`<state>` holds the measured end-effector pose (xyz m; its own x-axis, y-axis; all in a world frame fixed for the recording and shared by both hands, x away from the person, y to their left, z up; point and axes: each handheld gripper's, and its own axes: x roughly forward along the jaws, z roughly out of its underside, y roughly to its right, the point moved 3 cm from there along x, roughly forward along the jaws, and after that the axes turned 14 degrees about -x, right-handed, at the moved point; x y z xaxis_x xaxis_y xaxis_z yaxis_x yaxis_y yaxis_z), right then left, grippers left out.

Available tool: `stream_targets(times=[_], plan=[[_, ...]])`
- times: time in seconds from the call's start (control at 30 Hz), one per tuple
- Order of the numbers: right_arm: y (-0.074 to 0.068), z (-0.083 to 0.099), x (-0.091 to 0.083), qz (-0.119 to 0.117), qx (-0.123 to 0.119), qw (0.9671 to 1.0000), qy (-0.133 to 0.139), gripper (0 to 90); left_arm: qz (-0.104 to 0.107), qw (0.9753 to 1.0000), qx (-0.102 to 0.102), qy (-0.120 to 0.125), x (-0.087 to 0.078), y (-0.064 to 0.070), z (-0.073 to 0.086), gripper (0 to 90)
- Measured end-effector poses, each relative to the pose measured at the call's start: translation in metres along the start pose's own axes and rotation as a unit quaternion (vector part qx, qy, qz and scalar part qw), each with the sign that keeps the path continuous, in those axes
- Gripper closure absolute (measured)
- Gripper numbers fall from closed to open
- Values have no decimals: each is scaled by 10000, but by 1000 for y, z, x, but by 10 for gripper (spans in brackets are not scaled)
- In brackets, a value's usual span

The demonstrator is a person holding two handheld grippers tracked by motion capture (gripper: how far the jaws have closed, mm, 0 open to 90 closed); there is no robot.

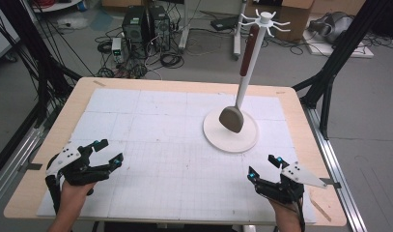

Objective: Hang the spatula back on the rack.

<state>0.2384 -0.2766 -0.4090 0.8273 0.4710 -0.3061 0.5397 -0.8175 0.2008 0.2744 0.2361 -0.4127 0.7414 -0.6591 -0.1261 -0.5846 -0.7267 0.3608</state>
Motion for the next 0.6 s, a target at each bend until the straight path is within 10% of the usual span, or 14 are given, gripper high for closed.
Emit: stream_targets(times=[0.6], plan=[[7,7,-2,58,103,9999,-67,183,-173,9997,-27,-198,3,-5,8,200]])
